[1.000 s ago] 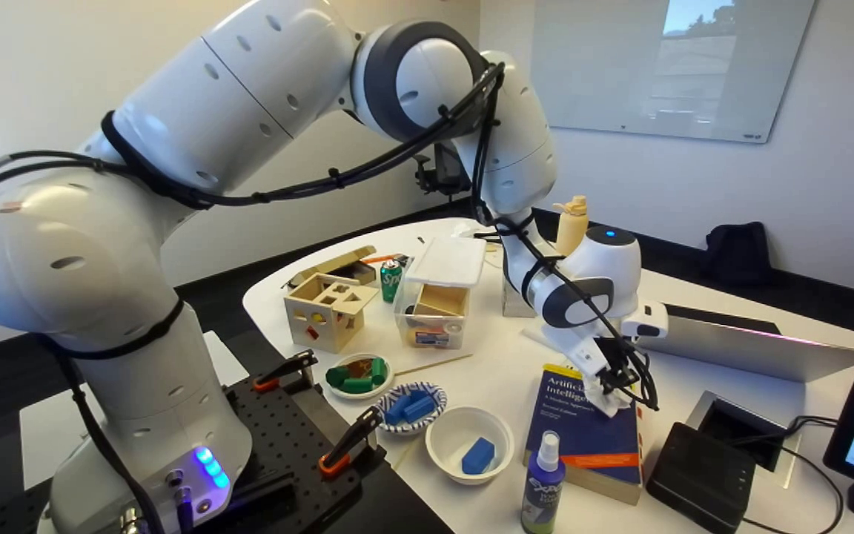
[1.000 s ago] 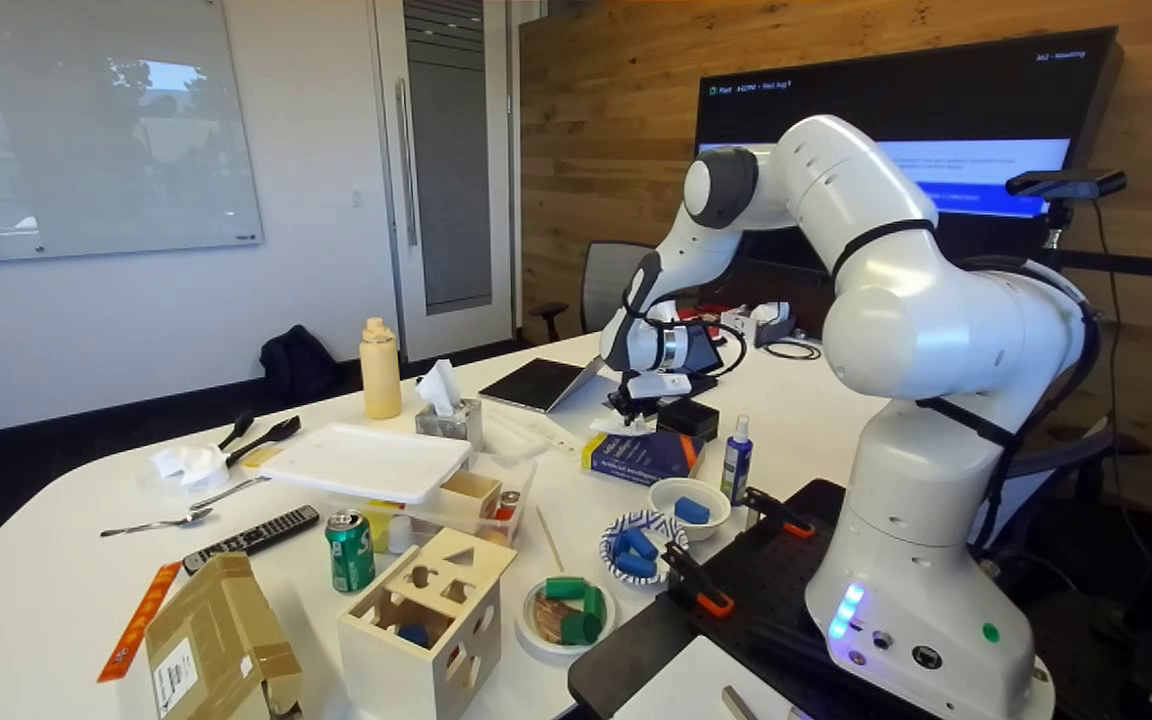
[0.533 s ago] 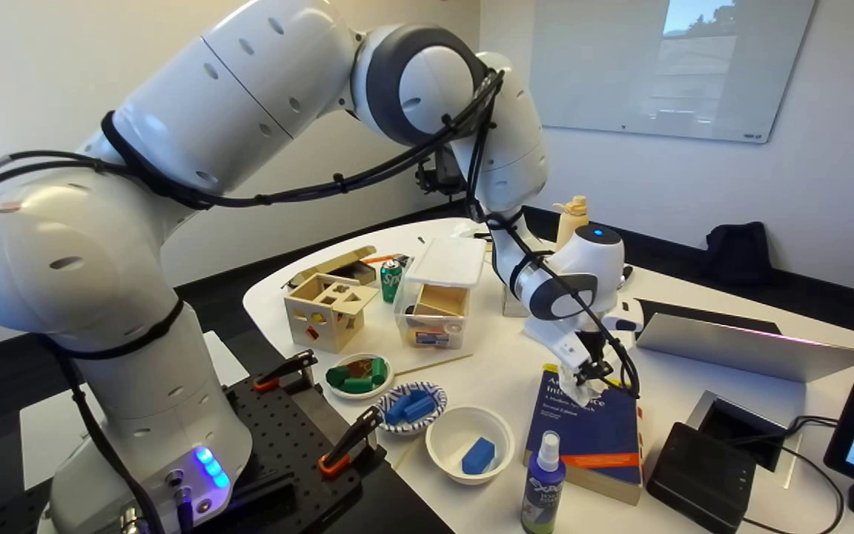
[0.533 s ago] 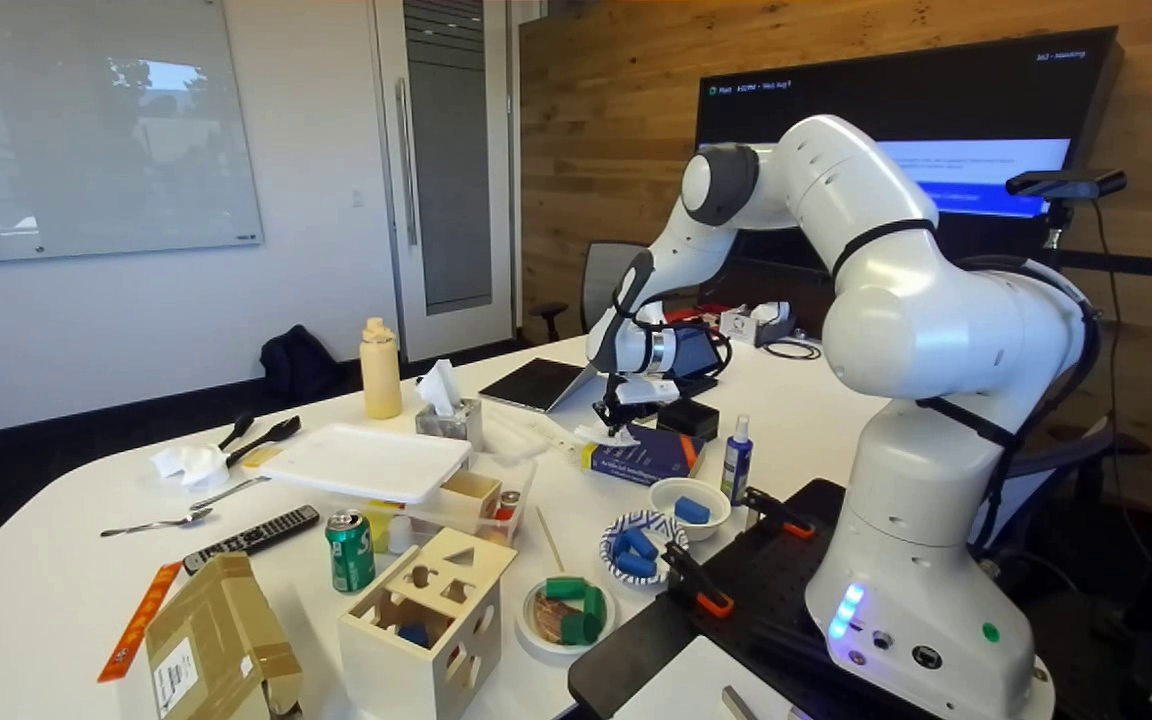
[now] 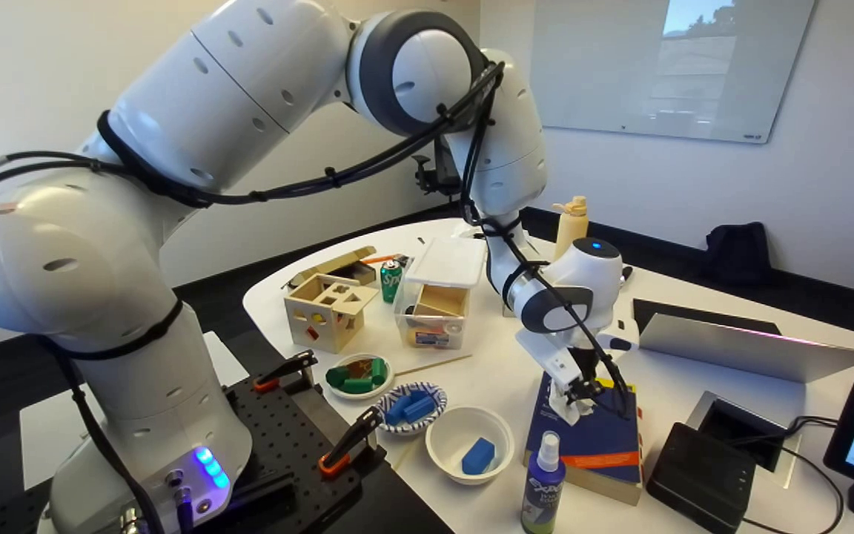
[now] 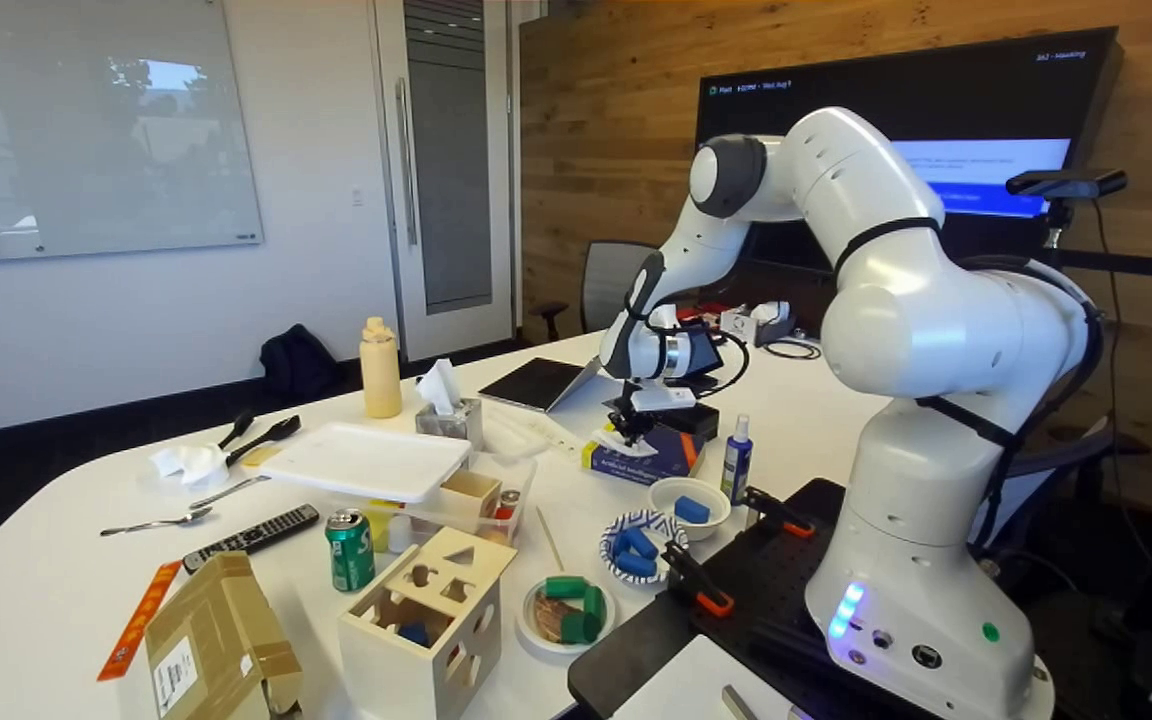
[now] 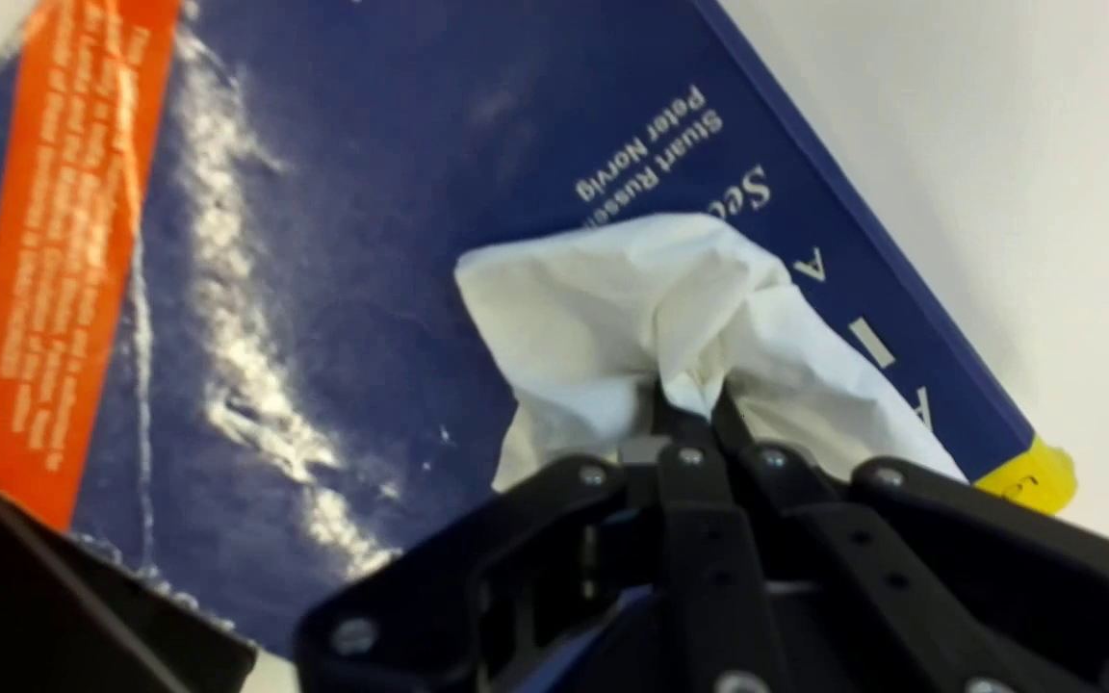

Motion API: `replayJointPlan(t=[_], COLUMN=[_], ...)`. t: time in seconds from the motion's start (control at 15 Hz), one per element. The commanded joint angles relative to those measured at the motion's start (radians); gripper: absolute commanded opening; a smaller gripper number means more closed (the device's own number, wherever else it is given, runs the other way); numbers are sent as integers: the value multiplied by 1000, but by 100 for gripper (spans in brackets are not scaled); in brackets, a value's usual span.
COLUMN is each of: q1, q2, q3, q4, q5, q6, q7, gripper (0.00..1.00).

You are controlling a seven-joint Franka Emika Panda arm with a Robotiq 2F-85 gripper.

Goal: Pick up the wipe and clean the book

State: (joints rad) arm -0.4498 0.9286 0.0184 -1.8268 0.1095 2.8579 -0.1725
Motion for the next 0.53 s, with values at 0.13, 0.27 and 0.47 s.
replayJointPlan(t=[0.13, 0.27, 0.47], q1=[11, -2, -119], q2=[-98, -119, -149], q3=[-64, -65, 77], q4=[-174, -203, -233], q5=[11, 13, 38], q6=[15, 22, 57], q7=[39, 30, -84], gripper=[1, 1, 1])
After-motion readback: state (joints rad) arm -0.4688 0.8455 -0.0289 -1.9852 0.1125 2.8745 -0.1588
